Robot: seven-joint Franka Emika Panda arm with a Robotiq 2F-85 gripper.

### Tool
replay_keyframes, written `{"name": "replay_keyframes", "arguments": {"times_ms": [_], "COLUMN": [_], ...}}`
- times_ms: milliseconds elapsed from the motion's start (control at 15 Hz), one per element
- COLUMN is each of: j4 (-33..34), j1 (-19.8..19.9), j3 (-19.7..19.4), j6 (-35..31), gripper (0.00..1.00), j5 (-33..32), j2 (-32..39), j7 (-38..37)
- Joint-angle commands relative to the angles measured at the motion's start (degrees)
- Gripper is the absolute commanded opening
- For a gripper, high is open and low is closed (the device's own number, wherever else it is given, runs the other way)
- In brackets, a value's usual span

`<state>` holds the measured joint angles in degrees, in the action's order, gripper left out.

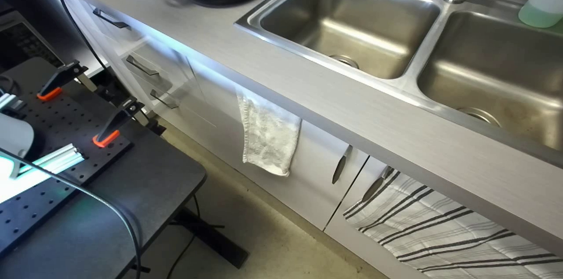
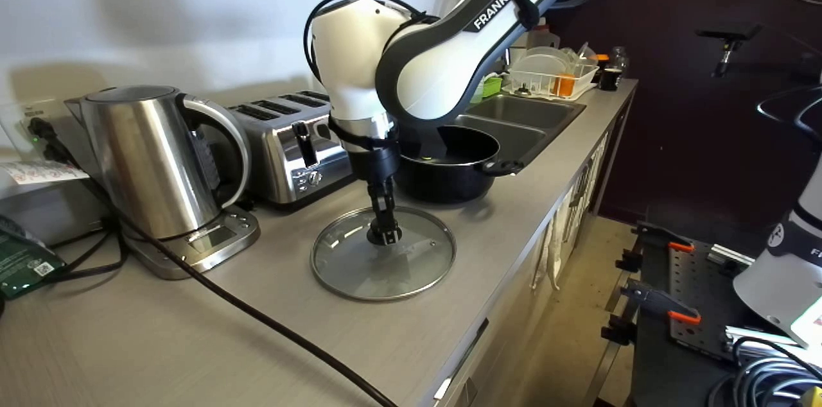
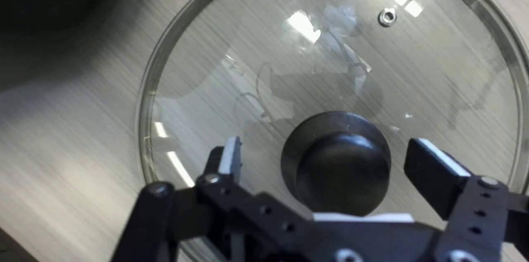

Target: Put the glass lid on the pot

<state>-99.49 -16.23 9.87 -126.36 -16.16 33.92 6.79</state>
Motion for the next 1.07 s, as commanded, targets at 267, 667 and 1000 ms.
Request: {"name": "replay_keyframes", "arguments": {"times_ms": [267, 667, 1000], "j4": [3.2, 2.2, -4.2], "j1": [0.1, 0.1, 0.0], "j3": [0.4, 0.8, 3.0], "j6": [1.1, 0.9, -1.0], "gripper": [0.45, 0.25, 0.25], "j5": [2.9, 3.3, 3.2], "j2": [1.3, 0.2, -6.0], "j7": [1.1, 1.6, 3.5]}}
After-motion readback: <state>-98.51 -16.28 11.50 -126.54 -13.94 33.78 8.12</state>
